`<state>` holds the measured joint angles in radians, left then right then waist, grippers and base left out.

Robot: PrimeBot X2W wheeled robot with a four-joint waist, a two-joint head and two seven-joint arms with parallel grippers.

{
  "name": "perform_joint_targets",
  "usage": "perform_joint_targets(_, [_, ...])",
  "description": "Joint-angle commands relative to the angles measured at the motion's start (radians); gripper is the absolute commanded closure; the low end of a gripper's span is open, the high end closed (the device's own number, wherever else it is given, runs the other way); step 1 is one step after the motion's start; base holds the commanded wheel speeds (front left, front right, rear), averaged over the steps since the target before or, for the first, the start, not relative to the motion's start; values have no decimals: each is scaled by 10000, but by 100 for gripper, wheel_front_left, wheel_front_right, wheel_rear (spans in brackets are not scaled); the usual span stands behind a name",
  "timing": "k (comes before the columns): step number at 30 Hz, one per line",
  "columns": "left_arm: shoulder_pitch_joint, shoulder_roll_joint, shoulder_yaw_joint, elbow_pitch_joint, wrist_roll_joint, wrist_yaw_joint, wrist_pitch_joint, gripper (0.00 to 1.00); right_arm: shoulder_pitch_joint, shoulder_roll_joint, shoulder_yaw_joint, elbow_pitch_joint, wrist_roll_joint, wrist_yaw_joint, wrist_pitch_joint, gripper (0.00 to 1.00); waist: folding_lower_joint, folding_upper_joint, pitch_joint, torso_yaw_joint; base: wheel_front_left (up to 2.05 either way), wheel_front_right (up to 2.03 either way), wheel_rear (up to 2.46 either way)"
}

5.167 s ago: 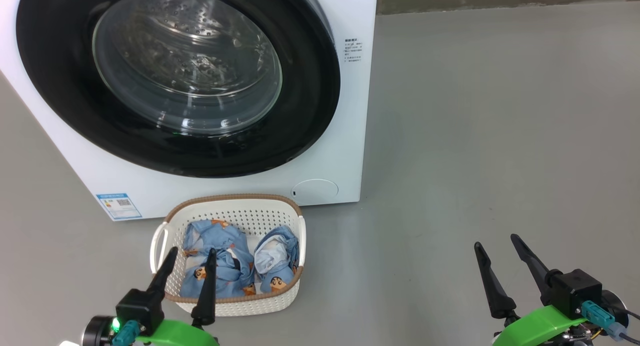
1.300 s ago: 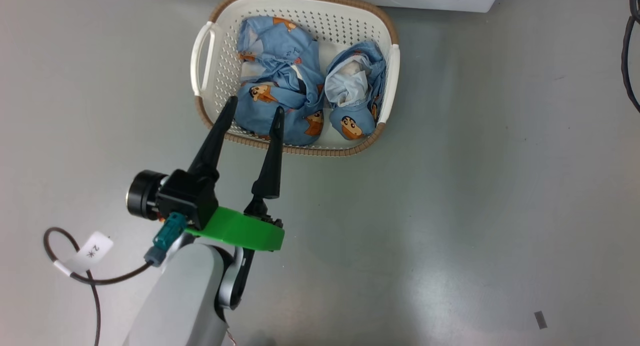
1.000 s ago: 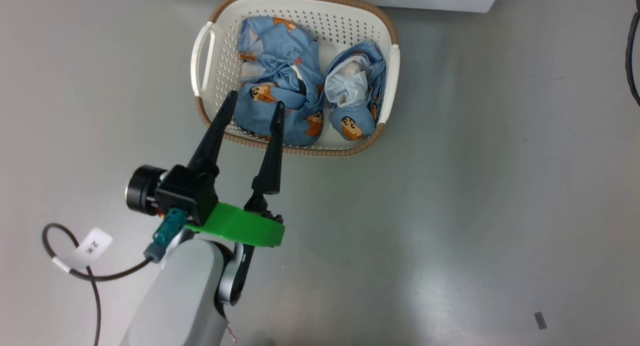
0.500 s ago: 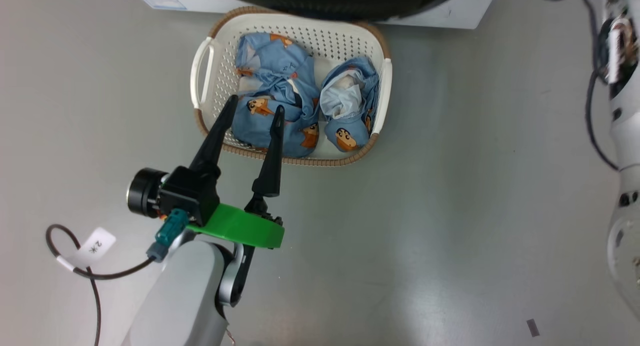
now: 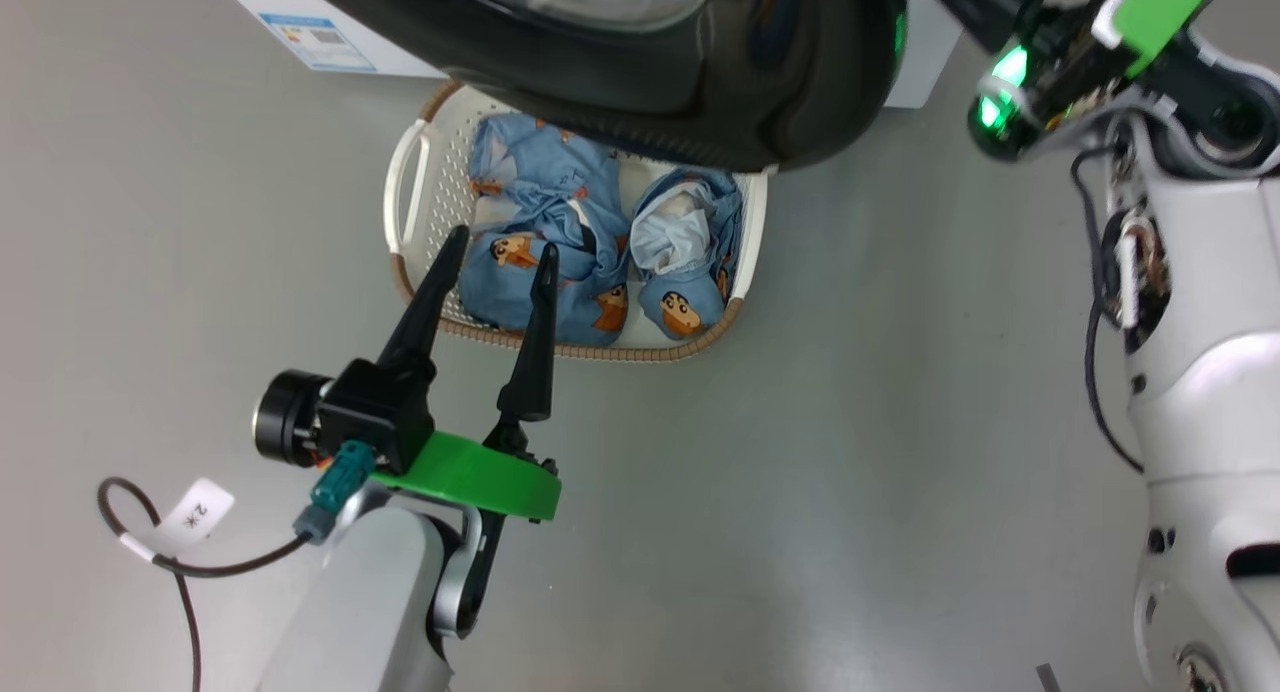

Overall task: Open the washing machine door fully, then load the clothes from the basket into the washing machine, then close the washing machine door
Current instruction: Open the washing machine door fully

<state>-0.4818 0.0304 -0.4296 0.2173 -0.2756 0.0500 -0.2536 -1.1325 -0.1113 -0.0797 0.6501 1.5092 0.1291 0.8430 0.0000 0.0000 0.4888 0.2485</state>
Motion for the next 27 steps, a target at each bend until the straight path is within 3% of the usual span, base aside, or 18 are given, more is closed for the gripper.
perform_joint_targets(1, [185,198,346,-158,40,44,-82,0,419,388,180,-517,148,16,187,100,0,0,-177,-55,0,0,0])
perform_joint_targets(11, [596,198,478,110,92,-103,-82,0,2453,593,878,-2009,647,16,121,100,0,0,-882,-116,0,0,0])
perform_joint_targets(27, [1194,198,455,484,21,-308,-82,0,4263,609,3493,-2323,1904,16,-1704,100,0,0,-2061,233,0,0,0])
